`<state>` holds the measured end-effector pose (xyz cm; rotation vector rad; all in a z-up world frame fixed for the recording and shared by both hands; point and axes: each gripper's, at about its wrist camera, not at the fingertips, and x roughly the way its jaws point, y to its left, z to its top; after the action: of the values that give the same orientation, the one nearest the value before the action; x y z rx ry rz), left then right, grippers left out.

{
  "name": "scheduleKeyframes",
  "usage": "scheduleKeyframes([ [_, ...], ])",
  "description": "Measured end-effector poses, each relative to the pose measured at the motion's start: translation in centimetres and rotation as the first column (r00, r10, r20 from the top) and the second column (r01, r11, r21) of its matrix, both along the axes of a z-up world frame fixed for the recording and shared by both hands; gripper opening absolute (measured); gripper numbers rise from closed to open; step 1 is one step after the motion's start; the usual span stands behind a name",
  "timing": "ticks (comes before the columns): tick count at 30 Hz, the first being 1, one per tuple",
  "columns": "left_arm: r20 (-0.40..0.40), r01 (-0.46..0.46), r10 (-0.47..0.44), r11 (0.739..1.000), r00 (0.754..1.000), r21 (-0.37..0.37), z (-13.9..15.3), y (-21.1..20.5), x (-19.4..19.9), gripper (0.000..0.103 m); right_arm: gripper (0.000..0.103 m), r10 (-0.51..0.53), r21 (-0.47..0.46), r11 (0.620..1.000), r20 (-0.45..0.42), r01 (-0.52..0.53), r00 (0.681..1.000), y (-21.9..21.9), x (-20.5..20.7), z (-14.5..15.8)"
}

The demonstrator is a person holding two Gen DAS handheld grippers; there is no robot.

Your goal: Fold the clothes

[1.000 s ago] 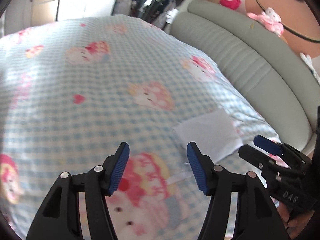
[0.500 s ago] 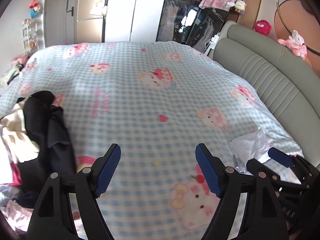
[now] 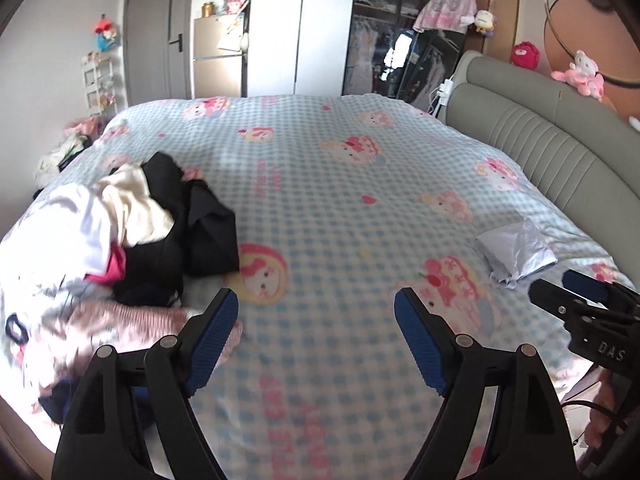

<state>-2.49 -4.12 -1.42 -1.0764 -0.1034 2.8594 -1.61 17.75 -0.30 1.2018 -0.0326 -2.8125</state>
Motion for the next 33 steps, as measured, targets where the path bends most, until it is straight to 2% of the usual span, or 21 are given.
scheduleKeyframes([
  [3,0.005,-0.05,0.05,0.999,0.999,-0.019,-1.6,0.1,2.6,0.083,0.076,-0.001,-0.006,1.0,0.024,0.001,1.0,0.0,2.2,-1.3],
  [10,0.048,-0.073,0.074,0.997,0.996,-0.005,-2.6,0.0,5.6,0.084,0.076,0.009,-0.013,1.0,0.063,-0.008,0.998,0.1,5.3,-3.3],
  [33,0.086,-0.056,0.057,0.998,0.995,-0.018,-3.3,1.4,5.9,0.085,0.076,0.021,-0.021,1.0,0.081,-0.019,0.996,-0.3,5.8,-4.1],
])
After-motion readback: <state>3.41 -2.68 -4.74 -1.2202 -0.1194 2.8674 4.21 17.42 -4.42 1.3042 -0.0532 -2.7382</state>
